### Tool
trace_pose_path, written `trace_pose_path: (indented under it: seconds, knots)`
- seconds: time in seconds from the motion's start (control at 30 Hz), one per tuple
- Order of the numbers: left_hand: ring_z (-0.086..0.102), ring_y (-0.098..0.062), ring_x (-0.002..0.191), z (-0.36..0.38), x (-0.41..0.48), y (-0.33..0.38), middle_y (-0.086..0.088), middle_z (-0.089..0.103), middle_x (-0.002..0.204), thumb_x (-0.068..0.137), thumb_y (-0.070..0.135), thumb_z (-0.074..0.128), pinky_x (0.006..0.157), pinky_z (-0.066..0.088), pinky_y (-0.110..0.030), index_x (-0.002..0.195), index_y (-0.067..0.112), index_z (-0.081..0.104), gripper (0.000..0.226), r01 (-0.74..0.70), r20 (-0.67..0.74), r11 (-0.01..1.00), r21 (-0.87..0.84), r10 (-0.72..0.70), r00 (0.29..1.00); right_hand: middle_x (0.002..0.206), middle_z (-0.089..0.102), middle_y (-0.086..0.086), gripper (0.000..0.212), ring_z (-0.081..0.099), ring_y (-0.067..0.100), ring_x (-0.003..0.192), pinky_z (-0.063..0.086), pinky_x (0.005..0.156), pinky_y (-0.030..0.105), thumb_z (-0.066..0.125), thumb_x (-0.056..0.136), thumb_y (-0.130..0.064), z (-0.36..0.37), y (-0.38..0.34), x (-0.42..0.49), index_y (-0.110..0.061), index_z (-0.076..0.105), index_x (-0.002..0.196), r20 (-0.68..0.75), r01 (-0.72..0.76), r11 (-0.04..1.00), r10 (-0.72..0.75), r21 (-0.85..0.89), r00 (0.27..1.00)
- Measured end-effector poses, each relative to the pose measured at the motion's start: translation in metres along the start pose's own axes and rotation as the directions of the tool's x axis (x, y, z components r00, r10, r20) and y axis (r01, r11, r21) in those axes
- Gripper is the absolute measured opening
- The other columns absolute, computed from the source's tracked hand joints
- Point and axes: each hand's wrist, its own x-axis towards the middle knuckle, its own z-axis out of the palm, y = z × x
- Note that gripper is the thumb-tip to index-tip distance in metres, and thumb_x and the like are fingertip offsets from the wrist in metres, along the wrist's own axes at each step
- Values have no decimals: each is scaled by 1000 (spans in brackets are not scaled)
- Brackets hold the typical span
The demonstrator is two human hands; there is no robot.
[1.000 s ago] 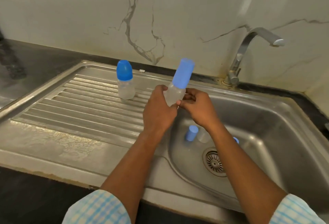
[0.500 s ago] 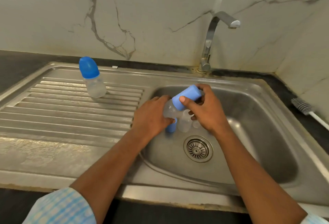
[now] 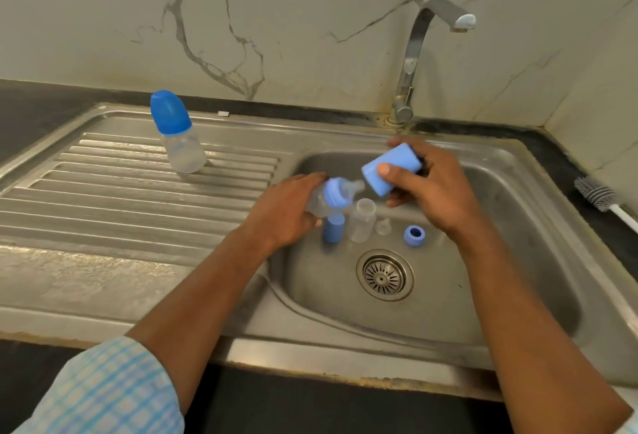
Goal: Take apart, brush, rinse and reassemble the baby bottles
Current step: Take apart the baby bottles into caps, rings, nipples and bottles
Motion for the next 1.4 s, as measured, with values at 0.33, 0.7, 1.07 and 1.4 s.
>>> trace_pose_path:
  seconds: [0.33,0.7,1.07,1.4]
  knots:
    - [59,-27,107,9,6,-1,-3,53,125,80,37,77,84,47,-35,140,24,46,69,95,-194,986,-134,-120,974,104,53,0,58,54,20,86,42,62,29,80,72,-9,56,82,11,-20,47,117,287,-63,750,328,-659,900]
    - [59,-25,111,13,2,4,-3,49,138,84,34,74,90,50,-35,143,22,43,68,73,-128,990,-120,-88,988,122,54,11,57,57,32,105,52,91,48,70,78,-7,104,140,15,-17,45,128,506,189,595,427,-781,749]
    - [60,-22,104,13,4,5,-1,58,122,76,45,79,84,49,-35,129,20,53,64,154,-88,977,-148,-168,982,110,67,6,51,64,14,99,50,85,25,74,84,-10,40,35,13,-10,57,132,-7,-177,928,185,-328,983]
    - [63,-9,82,23,0,28,11,66,93,71,56,74,73,54,-32,107,24,61,50,103,-91,976,-193,-123,988,85,71,-4,37,67,10,79,52,67,19,88,69,-34,66,18,-2,-14,70,94,-215,-68,983,31,-170,976]
